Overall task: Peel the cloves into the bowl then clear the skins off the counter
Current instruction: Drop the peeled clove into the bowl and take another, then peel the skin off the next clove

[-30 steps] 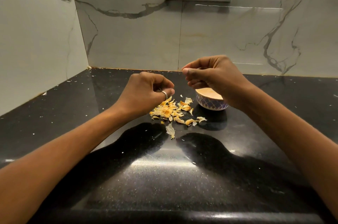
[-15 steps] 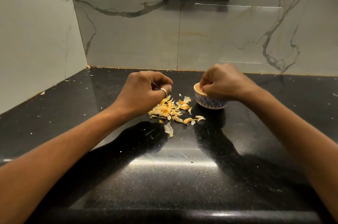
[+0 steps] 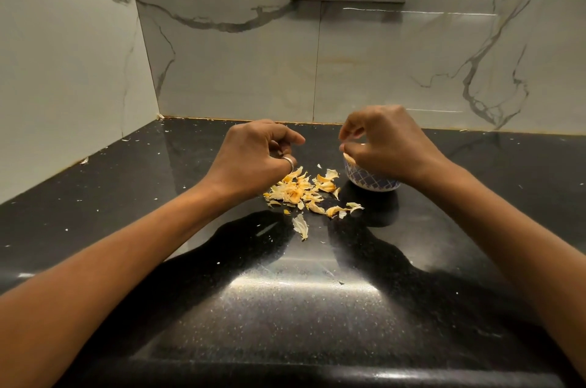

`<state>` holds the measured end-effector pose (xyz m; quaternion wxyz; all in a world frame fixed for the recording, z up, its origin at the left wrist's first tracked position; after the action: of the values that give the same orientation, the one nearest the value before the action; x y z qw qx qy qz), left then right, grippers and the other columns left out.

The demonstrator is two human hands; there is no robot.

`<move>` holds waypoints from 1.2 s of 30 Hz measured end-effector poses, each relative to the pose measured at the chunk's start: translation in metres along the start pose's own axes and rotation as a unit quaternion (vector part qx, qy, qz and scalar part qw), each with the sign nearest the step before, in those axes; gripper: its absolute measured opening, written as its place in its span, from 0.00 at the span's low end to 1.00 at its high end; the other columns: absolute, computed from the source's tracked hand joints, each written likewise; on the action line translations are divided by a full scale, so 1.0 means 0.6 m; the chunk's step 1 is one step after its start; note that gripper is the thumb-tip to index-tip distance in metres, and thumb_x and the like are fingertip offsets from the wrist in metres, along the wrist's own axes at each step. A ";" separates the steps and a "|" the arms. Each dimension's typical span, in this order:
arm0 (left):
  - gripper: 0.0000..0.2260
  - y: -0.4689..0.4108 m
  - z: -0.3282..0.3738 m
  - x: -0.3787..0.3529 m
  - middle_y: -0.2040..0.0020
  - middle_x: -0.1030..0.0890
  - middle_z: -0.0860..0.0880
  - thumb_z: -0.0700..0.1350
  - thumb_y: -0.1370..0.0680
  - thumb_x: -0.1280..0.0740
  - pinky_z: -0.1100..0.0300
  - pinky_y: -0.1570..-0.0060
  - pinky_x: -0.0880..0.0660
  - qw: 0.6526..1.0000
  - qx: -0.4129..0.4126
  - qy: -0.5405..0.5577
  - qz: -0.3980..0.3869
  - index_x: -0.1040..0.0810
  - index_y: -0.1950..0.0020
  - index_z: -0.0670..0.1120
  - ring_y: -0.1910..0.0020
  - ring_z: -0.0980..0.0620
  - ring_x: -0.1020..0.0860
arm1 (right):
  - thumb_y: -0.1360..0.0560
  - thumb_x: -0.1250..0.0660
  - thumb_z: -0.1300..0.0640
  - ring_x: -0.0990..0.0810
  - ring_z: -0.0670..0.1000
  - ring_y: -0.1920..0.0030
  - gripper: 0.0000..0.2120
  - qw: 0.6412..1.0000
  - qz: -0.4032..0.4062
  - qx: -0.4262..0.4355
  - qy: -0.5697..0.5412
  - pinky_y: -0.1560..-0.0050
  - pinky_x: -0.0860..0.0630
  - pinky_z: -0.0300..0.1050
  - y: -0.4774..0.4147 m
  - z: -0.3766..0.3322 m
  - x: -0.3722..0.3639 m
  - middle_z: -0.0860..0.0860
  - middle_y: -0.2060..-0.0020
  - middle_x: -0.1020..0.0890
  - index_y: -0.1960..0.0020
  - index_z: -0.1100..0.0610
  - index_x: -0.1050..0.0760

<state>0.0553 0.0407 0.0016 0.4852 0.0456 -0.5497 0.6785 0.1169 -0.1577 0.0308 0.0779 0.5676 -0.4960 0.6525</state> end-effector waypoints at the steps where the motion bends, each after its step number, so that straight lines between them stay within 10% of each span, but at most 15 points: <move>1: 0.13 0.000 0.000 0.000 0.55 0.17 0.51 0.37 0.27 0.27 0.68 0.51 0.21 1.000 -0.001 -0.001 0.000 0.15 0.44 0.47 0.57 0.56 0.19 | 0.25 0.27 0.59 0.17 0.51 0.47 0.08 1.000 0.006 0.024 -0.013 0.45 0.21 0.47 0.001 -0.007 -0.003 0.54 0.48 0.15 0.45 0.57 0.17; 17: 0.14 -0.005 -0.004 0.005 0.49 0.18 0.51 0.35 0.27 0.25 0.72 0.53 0.22 0.999 0.015 0.029 -0.017 0.15 0.43 0.46 0.57 0.61 0.17 | 0.19 0.35 0.56 0.35 0.51 0.27 0.15 0.981 -0.119 0.106 0.110 0.32 0.40 0.51 0.007 -0.045 -0.062 0.50 0.35 0.22 0.34 0.46 0.23; 30: 0.09 -0.005 -0.014 0.002 0.59 0.15 0.51 0.48 0.31 0.20 0.51 0.55 0.18 0.998 0.056 0.013 0.004 0.16 0.55 0.48 0.64 0.56 0.16 | 0.20 0.33 0.58 0.30 0.53 0.35 0.09 0.977 -0.167 0.097 0.095 0.37 0.38 0.54 0.008 -0.052 -0.062 0.49 0.47 0.18 0.43 0.48 0.18; 36: 0.06 -0.007 -0.012 0.001 0.60 0.15 0.51 0.44 0.28 0.22 0.65 0.62 0.19 0.999 0.041 0.021 -0.017 0.13 0.52 0.46 0.68 0.62 0.19 | 0.19 0.34 0.57 0.29 0.53 0.37 0.08 0.979 -0.156 0.095 0.089 0.41 0.37 0.51 0.008 -0.054 -0.061 0.49 0.48 0.18 0.43 0.50 0.19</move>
<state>0.0615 0.0465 0.0018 0.5060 0.0609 -0.5103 0.6927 0.1052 -0.1193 0.0024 0.1683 0.5827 -0.3283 0.7241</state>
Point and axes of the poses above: each hand's wrist, its own y-axis away from the middle knuckle, its own x-axis out of the back of the hand, z = x × y, the point moved 3 cm from there along -y, towards the middle knuckle
